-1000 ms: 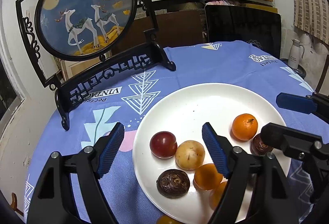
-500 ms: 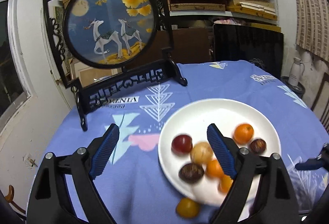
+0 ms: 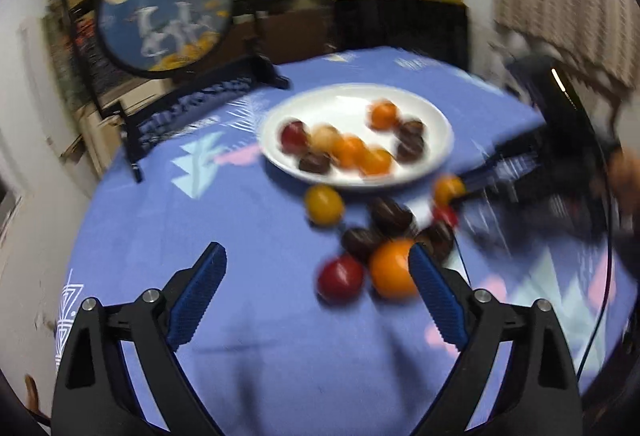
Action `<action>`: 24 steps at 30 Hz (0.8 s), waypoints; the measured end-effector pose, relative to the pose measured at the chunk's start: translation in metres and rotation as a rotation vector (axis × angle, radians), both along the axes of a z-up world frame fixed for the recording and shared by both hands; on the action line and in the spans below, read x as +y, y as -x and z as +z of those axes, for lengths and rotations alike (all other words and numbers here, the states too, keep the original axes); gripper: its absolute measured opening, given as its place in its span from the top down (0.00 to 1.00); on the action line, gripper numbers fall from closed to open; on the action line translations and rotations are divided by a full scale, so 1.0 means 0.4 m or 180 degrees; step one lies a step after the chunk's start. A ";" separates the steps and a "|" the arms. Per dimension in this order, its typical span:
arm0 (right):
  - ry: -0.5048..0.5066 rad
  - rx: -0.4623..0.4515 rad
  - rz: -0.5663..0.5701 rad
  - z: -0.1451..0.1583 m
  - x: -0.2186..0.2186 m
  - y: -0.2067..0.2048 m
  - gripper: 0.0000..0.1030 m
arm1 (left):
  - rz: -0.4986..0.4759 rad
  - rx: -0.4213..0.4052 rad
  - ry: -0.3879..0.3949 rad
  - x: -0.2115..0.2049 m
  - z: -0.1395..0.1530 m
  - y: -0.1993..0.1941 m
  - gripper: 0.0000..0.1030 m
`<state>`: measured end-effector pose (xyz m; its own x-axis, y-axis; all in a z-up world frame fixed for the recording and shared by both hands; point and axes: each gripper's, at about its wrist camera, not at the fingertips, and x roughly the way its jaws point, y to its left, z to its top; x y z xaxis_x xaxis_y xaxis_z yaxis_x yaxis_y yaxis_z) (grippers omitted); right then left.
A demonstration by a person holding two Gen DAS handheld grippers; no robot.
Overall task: Organize fruits
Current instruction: 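Open both grippers on the plate and move back to the fruit pile, then grasp a red plum with the left gripper while the right gripper grasps an orange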
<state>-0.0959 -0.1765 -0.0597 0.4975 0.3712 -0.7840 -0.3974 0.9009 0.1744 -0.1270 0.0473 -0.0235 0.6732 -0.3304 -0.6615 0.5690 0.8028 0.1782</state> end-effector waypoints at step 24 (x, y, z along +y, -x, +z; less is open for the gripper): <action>0.0454 -0.0498 0.0581 0.074 0.186 0.122 0.60 | -0.0168 0.0279 -0.0239 -0.024 -0.088 -0.055 0.12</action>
